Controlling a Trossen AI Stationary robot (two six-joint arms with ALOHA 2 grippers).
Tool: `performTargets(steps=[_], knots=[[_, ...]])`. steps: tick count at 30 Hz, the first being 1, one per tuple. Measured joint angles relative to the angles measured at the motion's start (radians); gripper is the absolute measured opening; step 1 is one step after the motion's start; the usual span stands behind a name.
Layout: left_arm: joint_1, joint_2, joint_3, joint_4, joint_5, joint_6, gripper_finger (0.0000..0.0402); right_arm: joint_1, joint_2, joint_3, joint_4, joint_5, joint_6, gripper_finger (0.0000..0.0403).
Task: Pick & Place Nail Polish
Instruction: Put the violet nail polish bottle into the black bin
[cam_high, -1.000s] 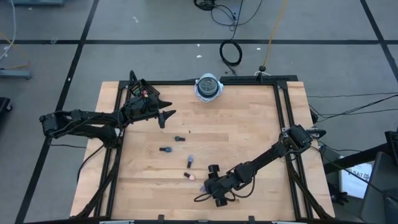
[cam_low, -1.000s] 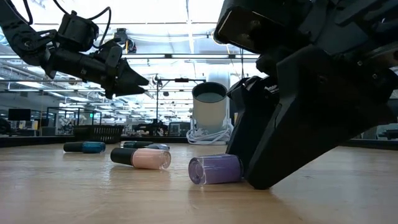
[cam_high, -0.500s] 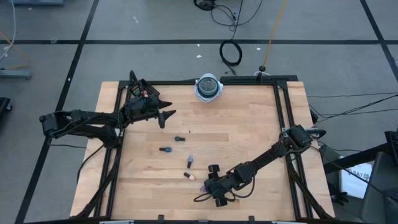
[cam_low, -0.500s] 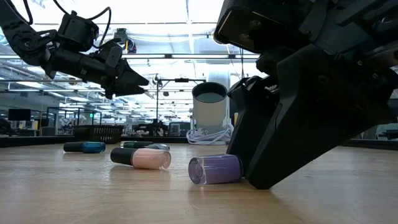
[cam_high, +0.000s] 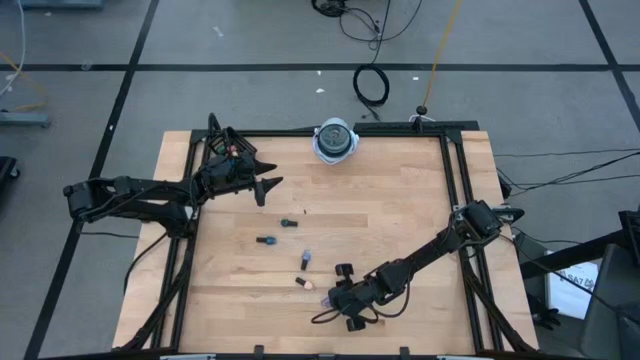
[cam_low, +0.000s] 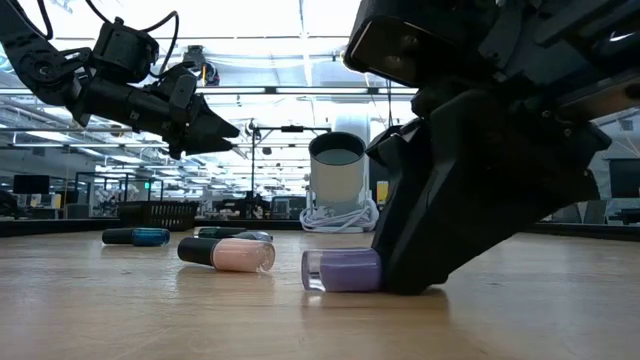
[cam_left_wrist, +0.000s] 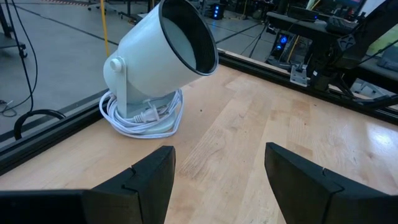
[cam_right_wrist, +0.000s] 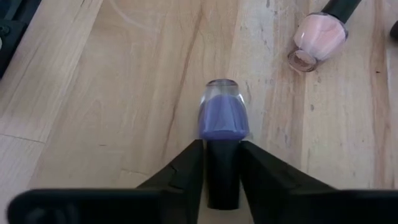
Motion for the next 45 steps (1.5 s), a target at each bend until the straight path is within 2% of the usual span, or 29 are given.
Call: performTargets(steps=[6, 11, 21, 25, 30, 34, 36, 38, 45], knots=[[0.000, 0.000, 0.000, 0.000, 0.000, 0.000, 0.0244, 0.000, 0.000, 0.000, 0.000, -0.001, -0.002, 0.0053], [0.000, 0.000, 0.000, 0.000, 0.000, 0.000, 0.0244, -0.002, -0.028, 0.000, -0.008, 0.018, -0.024, 0.0051], [0.000, 0.000, 0.000, 0.001, 0.000, 0.000, 0.0244, -0.007, -0.280, -0.003, -0.089, 0.277, -0.134, 0.0051], [0.000, 0.000, 0.000, 0.001, 0.000, 0.000, 0.0244, -0.018, -0.337, -0.012, -0.104, 0.392, -0.141, 0.0051], [0.000, 0.000, 0.000, 0.001, 0.000, -0.005, 0.0244, -0.061, -0.362, -0.058, -0.051, 0.589, -0.188, 0.0051], [0.000, 0.000, 0.000, 0.006, 0.000, -0.005, 0.0244, -0.143, -0.362, -0.145, 0.133, 0.626, -0.234, 0.0051], [0.000, 0.000, 0.000, 0.007, 0.000, -0.001, 0.0244, -0.192, -0.363, -0.197, 0.255, 0.617, -0.257, 0.0051], [0.000, 0.000, 0.000, 0.007, 0.000, 0.001, 0.0244, -0.245, -0.361, -0.260, 0.383, 0.559, -0.271, 0.0051], [0.000, 0.000, 0.000, 0.048, 0.000, 0.054, 0.0244, -0.428, -0.362, -0.451, 0.948, 0.188, -0.272, 0.0051]])
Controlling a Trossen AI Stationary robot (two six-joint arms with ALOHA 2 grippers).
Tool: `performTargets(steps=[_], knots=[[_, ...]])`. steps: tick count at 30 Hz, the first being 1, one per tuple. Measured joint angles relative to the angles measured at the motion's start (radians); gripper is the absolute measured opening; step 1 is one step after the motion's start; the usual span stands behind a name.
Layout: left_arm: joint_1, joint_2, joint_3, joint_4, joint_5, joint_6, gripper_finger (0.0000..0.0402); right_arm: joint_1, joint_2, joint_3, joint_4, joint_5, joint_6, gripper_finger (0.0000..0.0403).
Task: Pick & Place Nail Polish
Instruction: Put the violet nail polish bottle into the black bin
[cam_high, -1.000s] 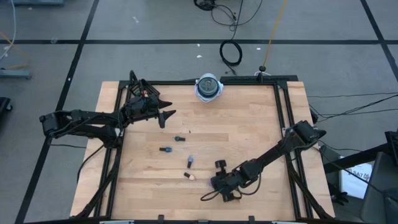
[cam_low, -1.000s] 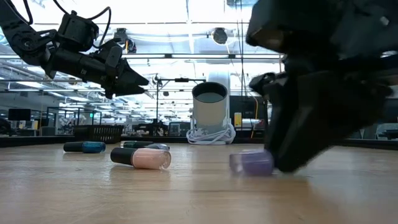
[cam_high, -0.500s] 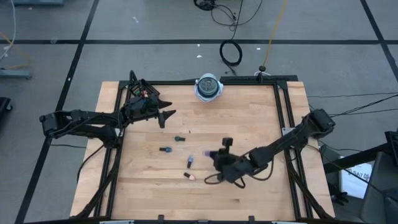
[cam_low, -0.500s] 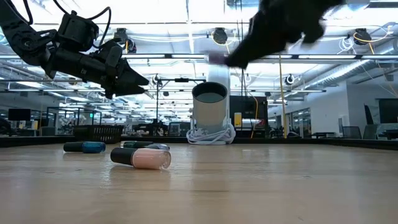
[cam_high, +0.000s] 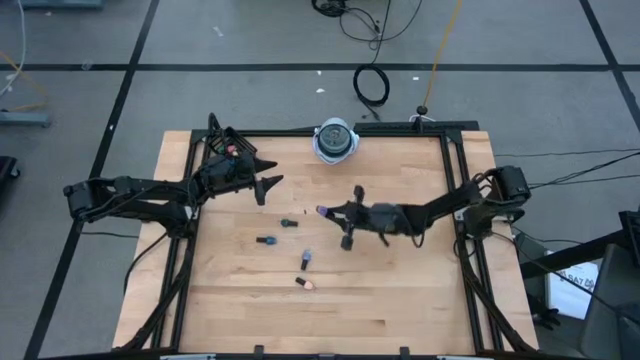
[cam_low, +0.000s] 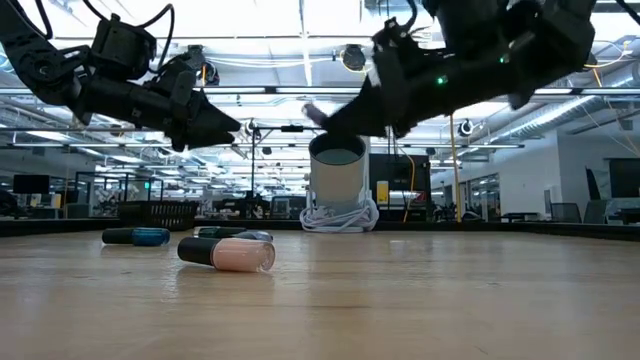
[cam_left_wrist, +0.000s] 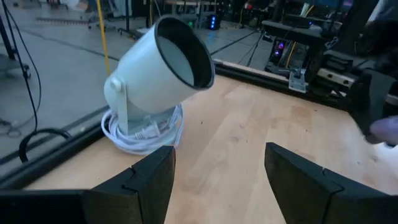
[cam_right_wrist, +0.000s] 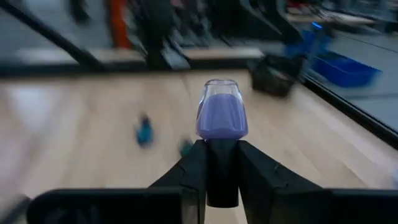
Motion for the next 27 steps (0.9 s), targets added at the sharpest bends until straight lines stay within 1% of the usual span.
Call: performTargets(steps=[2, 3, 7, 8, 9, 14, 17, 22, 24, 27], knots=[[0.000, 0.000, 0.000, 0.020, 0.000, 0.004, 0.0244, -0.038, -0.001, -0.017, 0.085, -0.106, 0.012, 0.0051], [0.000, 0.000, 0.000, 0.031, 0.001, 0.002, 0.0244, -0.053, -0.002, -0.019, 0.104, -0.140, 0.013, 0.0051], [-0.005, 0.000, 0.000, 0.042, 0.003, -0.021, 0.0244, -0.090, -0.002, -0.020, 0.139, -0.226, 0.014, 0.0051], [-0.008, 0.000, 0.000, 0.039, 0.003, -0.032, 0.0244, -0.097, -0.002, -0.020, 0.149, -0.262, 0.026, 0.0051], [-0.013, 0.000, 0.000, 0.039, 0.003, -0.034, 0.0244, -0.105, -0.002, -0.020, 0.160, -0.307, 0.044, 0.0051], [-0.054, 0.000, 0.000, 0.028, 0.004, -0.033, 0.0244, -0.129, -0.002, -0.020, 0.282, -0.633, 0.197, 0.0051], [-0.079, 0.000, 0.000, 0.027, 0.004, -0.034, 0.0244, -0.107, -0.002, -0.020, 0.389, -0.756, 0.263, 0.0051], [-0.116, 0.000, 0.000, 0.026, 0.004, -0.035, 0.0244, -0.044, -0.002, -0.020, 0.570, -0.900, 0.274, 0.0051], [-0.132, 0.000, 0.000, 0.026, 0.003, -0.035, 0.0244, -0.022, -0.002, -0.020, 0.609, -0.925, 0.270, 0.0051], [-0.154, 0.000, 0.000, 0.033, 0.002, -0.061, 0.0244, -0.005, -0.002, -0.020, 0.621, -0.963, 0.271, 0.0051]])
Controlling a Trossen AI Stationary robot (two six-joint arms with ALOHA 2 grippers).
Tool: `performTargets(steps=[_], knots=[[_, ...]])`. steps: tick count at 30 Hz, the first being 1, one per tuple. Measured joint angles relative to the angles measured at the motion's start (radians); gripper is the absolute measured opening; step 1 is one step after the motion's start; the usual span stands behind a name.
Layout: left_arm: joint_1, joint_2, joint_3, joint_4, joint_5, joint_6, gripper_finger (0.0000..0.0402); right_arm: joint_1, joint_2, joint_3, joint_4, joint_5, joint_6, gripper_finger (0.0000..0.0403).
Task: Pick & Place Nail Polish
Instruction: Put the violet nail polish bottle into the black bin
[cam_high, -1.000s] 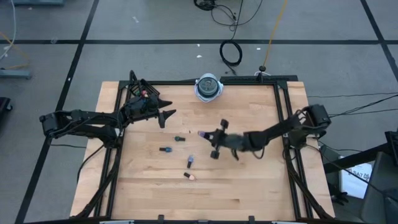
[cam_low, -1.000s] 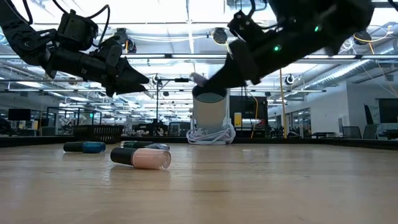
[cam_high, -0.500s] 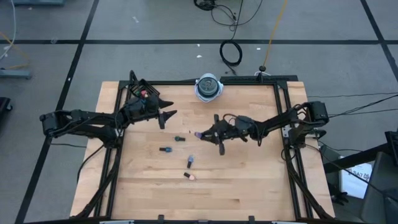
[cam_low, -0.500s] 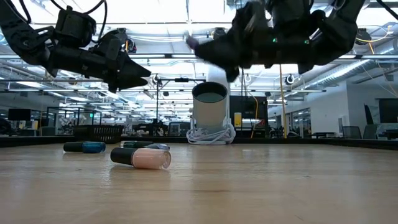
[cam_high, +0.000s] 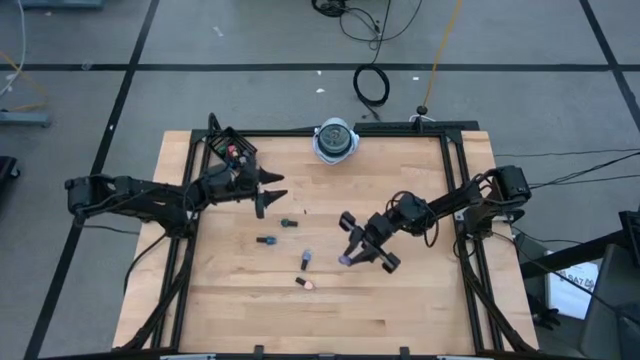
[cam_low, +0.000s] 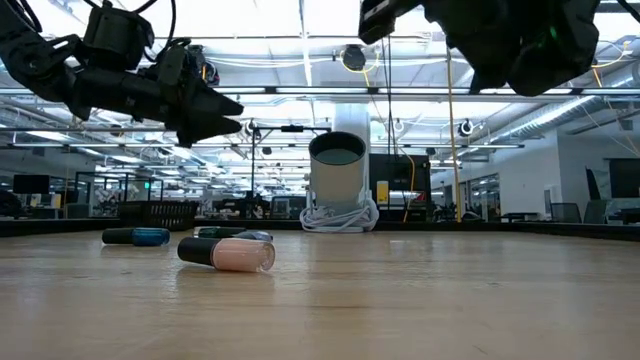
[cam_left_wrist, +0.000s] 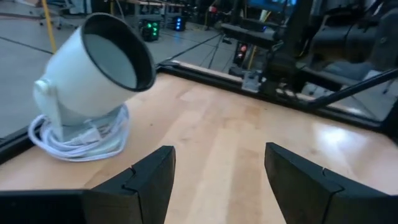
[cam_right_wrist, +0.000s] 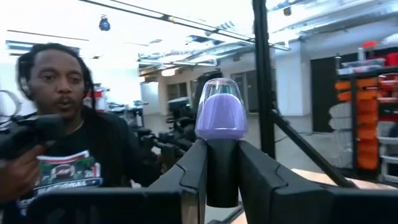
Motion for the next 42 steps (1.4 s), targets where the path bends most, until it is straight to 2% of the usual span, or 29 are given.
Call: performTargets(steps=[6, 10, 13, 15, 19, 22, 25, 29, 33, 37, 42], knots=[[-0.055, 0.000, 0.000, 0.092, 0.015, -0.075, 0.0244, 0.001, 0.000, 0.000, -0.003, -0.032, 0.003, 0.0051], [-0.089, 0.000, 0.027, 0.081, 0.123, -0.165, 0.0244, 0.001, 0.000, 0.000, -0.039, 0.018, -0.021, 0.0051], [-0.098, 0.000, 0.097, -0.026, 0.222, -0.274, 0.0244, 0.001, 0.000, 0.000, -0.154, 0.159, -0.123, 0.0051], [-0.112, 0.000, 0.160, -0.141, 0.228, -0.312, 0.0244, 0.001, 0.000, 0.000, -0.265, 0.308, -0.221, 0.0051], [-0.159, 0.000, 0.248, -0.346, 0.110, -0.313, 0.0244, 0.001, 0.000, 0.008, -0.462, 0.646, -0.381, 0.0051], [-0.197, 0.019, 0.260, -0.356, 0.016, -0.315, 0.0244, 0.004, 0.000, 0.024, -0.580, 0.862, -0.458, 0.0051], [-0.219, 0.055, 0.259, -0.314, -0.016, -0.330, 0.0244, 0.021, 0.000, 0.038, -0.648, 1.014, -0.541, 0.0051], [-0.229, 0.141, 0.259, -0.191, -0.029, -0.365, 0.0244, 0.055, 0.000, 0.050, -0.658, 1.152, -0.648, 0.0051], [-0.230, 0.252, 0.259, -0.047, -0.032, -0.392, 0.0244, 0.087, 0.000, 0.064, -0.654, 1.244, -0.740, 0.0051], [-0.226, 0.348, 0.263, 0.086, -0.035, -0.396, 0.0244, 0.099, 0.000, 0.065, -0.658, 1.274, -0.759, 0.0051], [-0.229, 0.421, 0.333, 0.080, -0.033, -0.400, 0.0244, 0.099, 0.000, 0.065, -0.663, 1.275, -0.759, 0.0051]])
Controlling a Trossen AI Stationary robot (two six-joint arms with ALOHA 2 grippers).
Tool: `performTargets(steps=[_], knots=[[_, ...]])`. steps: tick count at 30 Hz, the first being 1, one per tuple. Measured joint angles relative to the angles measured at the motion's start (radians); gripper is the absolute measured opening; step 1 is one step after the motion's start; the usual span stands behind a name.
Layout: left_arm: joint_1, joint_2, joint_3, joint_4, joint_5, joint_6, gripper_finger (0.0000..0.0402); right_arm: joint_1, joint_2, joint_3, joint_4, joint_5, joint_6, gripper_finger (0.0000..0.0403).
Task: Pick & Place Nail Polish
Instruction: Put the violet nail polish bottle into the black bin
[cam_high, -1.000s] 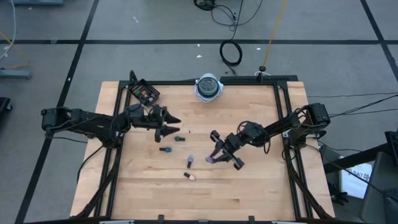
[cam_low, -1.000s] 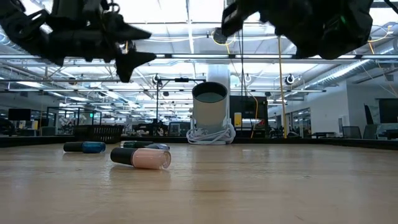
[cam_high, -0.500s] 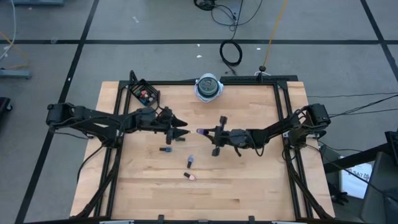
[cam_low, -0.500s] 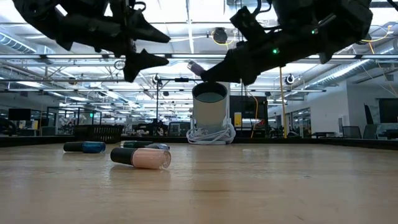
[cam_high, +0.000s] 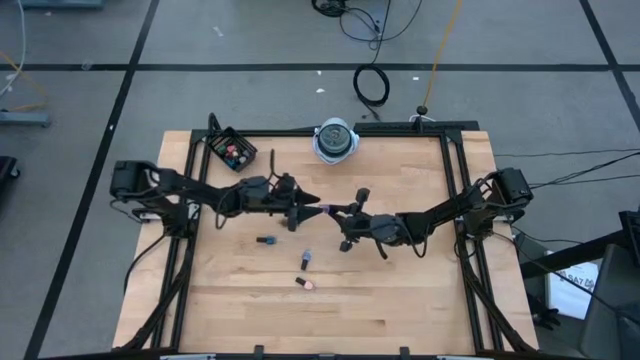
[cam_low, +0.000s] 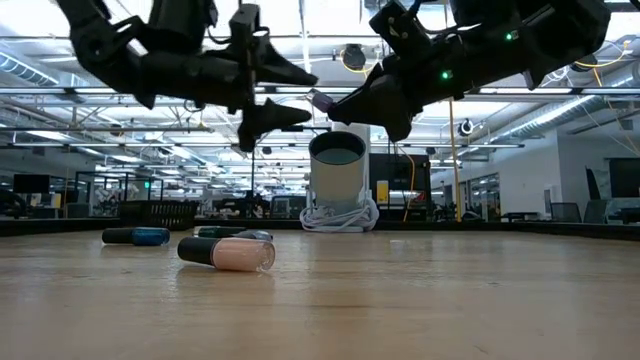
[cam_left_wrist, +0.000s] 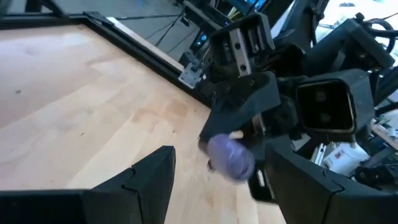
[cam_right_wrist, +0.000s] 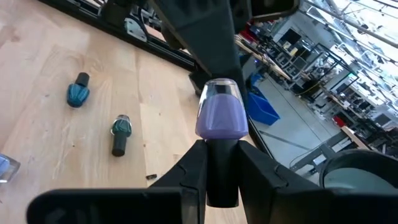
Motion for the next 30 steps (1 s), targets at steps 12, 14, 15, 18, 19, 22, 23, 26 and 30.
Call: performTargets(steps=[12, 14, 15, 18, 19, 22, 23, 26, 30], knots=[[-0.026, 0.104, 0.136, -0.087, 0.006, 0.007, 0.0243, 0.000, 0.000, 0.000, -0.032, 0.032, 0.001, 0.0051], [-0.025, 0.103, 0.136, -0.090, 0.006, 0.008, 0.0243, 0.000, 0.000, 0.001, -0.037, 0.032, 0.002, 0.0051], [-0.025, 0.103, 0.136, -0.091, 0.006, 0.006, 0.0243, 0.000, 0.000, 0.001, -0.039, 0.032, 0.002, 0.0051], [-0.022, 0.103, 0.136, -0.100, 0.006, 0.005, 0.0243, 0.000, 0.000, 0.001, -0.037, 0.031, 0.002, 0.0051], [-0.021, 0.103, 0.136, -0.106, 0.006, 0.006, 0.0243, 0.000, 0.000, 0.001, -0.038, 0.031, 0.002, 0.0051], [-0.018, 0.103, 0.136, -0.111, 0.006, 0.003, 0.0229, 0.000, 0.000, 0.001, -0.037, 0.030, 0.002, 0.0051], [-0.018, 0.103, 0.136, -0.110, 0.006, 0.003, 0.0218, 0.000, 0.000, 0.001, -0.037, 0.030, 0.002, 0.0051], [-0.018, 0.103, 0.136, -0.111, 0.006, 0.003, 0.0174, 0.000, 0.000, 0.001, -0.038, 0.030, 0.002, 0.0051], [-0.016, 0.103, 0.135, -0.112, 0.003, 0.010, 0.0100, 0.000, 0.000, 0.001, -0.036, 0.028, 0.002, 0.0051]])
